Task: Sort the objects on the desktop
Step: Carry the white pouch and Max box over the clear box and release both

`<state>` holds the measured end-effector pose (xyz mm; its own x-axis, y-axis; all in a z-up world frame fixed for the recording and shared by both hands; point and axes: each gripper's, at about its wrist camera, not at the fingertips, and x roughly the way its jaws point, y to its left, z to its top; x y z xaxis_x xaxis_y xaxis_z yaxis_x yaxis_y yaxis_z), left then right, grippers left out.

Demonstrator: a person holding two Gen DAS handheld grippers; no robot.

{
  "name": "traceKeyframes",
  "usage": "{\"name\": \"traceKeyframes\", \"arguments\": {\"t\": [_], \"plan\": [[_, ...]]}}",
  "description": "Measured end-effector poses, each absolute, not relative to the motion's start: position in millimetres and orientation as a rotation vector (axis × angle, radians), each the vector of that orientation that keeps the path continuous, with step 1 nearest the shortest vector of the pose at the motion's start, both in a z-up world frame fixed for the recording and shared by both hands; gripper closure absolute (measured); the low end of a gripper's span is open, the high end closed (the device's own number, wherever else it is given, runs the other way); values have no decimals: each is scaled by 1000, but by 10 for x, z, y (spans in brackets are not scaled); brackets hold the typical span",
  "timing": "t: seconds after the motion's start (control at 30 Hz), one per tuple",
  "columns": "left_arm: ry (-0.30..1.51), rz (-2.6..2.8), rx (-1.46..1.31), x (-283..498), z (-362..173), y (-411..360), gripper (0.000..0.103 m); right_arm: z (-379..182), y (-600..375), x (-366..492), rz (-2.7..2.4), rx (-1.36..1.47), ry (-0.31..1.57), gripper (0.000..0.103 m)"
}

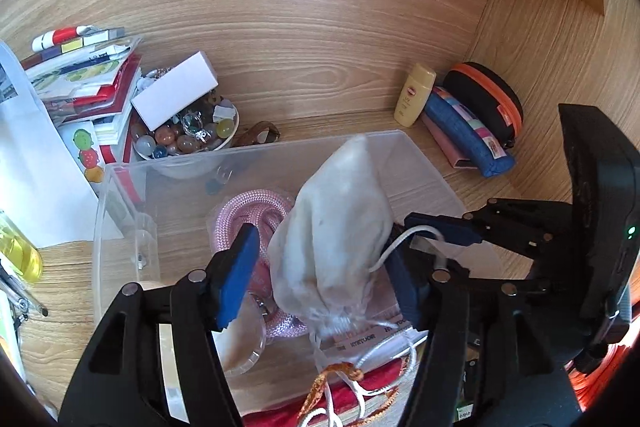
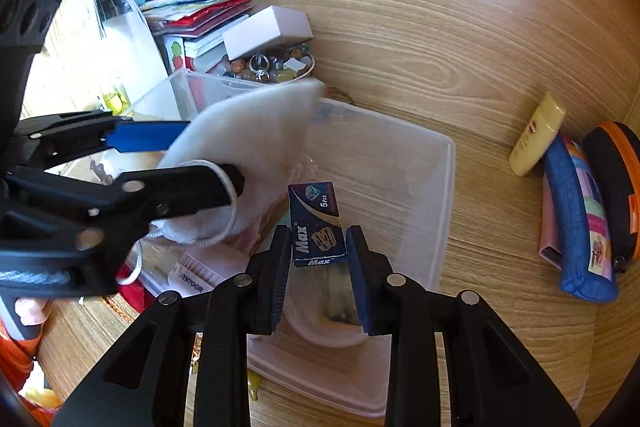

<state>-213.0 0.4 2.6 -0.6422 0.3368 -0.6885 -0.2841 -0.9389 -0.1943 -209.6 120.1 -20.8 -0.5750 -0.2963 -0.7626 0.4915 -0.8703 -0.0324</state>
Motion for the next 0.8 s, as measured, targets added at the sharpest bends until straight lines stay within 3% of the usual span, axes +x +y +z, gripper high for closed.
{"name": "traceKeyframes", "arguments": {"t": [0.37, 0.5, 0.63, 0.73, 0.8], "plan": [[-75, 2644, -1008, -1972, 200, -51, 30, -4, 1282, -1913, -2476, 1043, 319, 76], [-42, 2673, -989, -1844, 253, -52, 28, 67, 1352, -1784, -2493, 1015, 298, 62], [-28, 2690, -1003, -1722, 255, -81, 27, 119, 1417, -1632, -2514, 990, 293, 59], [-33, 2703, -1005, -1597, 258, -136, 13, 138, 1494, -1527, -2520, 980, 269, 50], [-42, 2719, -984, -1481, 269, -179, 10, 148, 1545, -1440, -2523, 967, 264, 46]]}}
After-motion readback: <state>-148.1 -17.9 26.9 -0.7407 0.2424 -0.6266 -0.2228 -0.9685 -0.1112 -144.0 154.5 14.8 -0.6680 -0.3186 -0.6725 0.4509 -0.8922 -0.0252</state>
